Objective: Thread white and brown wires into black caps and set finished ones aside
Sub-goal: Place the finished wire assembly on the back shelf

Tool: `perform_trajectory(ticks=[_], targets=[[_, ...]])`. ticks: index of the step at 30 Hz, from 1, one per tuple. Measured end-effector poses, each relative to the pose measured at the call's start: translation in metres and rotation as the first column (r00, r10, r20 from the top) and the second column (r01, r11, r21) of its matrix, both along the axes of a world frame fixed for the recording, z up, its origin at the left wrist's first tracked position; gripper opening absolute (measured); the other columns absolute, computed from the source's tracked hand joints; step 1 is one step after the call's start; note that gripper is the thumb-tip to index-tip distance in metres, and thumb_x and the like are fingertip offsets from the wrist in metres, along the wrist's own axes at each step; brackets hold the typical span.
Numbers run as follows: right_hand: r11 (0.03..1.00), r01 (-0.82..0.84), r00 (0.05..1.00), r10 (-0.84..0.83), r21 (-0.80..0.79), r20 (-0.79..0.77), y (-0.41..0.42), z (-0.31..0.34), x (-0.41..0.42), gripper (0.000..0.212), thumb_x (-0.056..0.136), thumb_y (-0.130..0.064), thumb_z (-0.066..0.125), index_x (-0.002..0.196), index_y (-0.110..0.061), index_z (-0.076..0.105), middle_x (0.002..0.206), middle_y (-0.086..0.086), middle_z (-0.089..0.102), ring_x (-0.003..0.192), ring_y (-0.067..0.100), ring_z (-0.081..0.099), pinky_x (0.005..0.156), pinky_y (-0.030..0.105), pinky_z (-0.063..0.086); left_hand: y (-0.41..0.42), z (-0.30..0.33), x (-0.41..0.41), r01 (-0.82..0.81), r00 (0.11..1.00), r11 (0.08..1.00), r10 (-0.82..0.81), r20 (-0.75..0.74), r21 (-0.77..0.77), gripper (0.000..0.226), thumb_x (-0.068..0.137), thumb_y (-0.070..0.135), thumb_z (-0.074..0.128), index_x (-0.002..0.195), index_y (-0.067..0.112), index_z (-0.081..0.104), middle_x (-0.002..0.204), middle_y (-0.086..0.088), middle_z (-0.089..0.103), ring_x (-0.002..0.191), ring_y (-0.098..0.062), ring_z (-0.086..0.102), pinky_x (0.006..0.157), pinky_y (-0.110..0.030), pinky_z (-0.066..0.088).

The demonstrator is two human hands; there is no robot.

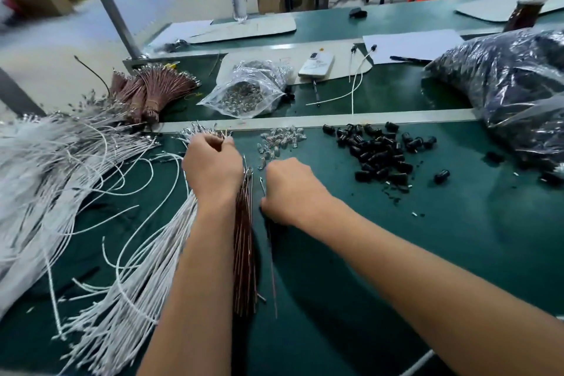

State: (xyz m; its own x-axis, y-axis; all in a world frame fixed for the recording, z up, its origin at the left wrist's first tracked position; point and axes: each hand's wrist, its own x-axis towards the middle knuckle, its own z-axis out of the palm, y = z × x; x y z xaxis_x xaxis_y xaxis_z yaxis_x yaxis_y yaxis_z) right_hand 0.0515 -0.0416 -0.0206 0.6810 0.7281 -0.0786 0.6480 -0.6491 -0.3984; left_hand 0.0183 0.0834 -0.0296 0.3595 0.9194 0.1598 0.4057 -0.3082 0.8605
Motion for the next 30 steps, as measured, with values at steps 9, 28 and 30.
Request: perform_trajectory(ticks=[9,28,30], targets=[[1.000,0.018,0.996,-0.016,0.018,-0.090,0.015,0.009,0.017,0.034,0.097,-0.019,0.059,0.067,-0.006,0.048,0.069,0.008,0.055,0.075,0.030,0.057,0.061,0.030,0.041,-0.004,0.007,-0.006,0.151,0.971,0.970,-0.110,0.210,-0.189,0.029,0.065,0.013,0.036,0.066,0.018,0.064,0.064,-0.004,0.064,0.062,-0.026,0.062,0.065,-0.044,0.055],[0.457,0.596,0.740,0.007,0.660,-0.672,-0.134,0.005,0.107,0.017,0.103,-0.021,0.062,0.094,-0.009,0.070,0.080,0.007,0.064,0.061,0.011,0.055,0.048,0.018,0.046,-0.129,-0.016,0.074,0.807,0.569,0.589,-0.752,0.332,-0.047,0.042,0.102,0.026,0.049,0.066,0.008,0.059,0.054,-0.005,0.047,0.052,-0.013,0.041,0.052,-0.036,0.034],[0.526,0.528,0.778,0.015,0.666,-0.629,-0.137,-0.006,0.096,0.016,0.101,-0.017,0.065,0.089,-0.012,0.073,0.075,0.012,0.062,0.062,0.015,0.056,0.049,0.020,0.045,-0.134,-0.023,0.073,0.825,0.529,0.565,-0.770,0.356,-0.003,0.037,0.101,0.026,0.049,0.073,0.004,0.061,0.064,-0.014,0.058,0.063,-0.017,0.051,0.062,-0.041,0.046]])
